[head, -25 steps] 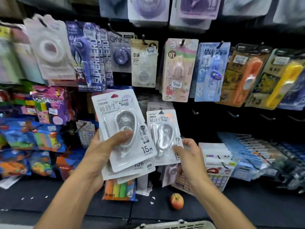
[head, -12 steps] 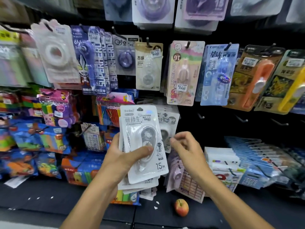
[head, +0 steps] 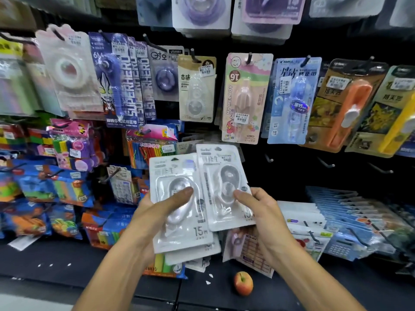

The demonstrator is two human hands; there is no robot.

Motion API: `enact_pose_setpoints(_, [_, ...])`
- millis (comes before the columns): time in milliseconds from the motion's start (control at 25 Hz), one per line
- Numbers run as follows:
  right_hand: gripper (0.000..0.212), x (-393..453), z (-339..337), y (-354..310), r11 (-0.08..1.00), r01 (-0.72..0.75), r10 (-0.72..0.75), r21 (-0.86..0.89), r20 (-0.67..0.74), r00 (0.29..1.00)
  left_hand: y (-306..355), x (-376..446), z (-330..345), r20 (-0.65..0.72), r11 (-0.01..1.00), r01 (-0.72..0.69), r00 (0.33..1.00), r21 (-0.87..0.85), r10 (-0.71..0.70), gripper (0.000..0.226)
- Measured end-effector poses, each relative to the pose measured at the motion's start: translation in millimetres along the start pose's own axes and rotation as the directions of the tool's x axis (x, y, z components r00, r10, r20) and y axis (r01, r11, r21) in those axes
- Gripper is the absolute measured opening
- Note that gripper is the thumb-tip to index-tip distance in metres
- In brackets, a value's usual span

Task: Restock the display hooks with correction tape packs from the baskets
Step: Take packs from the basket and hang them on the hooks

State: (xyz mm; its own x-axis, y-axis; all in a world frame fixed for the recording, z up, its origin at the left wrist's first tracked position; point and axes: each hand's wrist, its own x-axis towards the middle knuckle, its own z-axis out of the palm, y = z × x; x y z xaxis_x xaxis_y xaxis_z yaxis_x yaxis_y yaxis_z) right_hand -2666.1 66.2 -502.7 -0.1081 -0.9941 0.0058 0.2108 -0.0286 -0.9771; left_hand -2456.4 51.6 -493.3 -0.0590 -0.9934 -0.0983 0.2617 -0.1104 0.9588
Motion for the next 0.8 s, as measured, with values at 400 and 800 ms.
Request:
enact_pose_setpoints(400, [0.046,11.4,-3.8,19.4,0.886,-0.206,0.163,-0.415,-0.137,0.977,14.0,-6.8,-14.2,-0.064,0.979,-0.198,0.977,0.050,0.201,0.062])
enact_pose_setpoints(800, [0.024,-15.3,-27.5,-11.4,0.955,0.121,-0.085,-0.270,0.140,0.986,-23.7,7.3,58.6,0.119,0.992,-0.122,0.986,0.020,0.119,0.069])
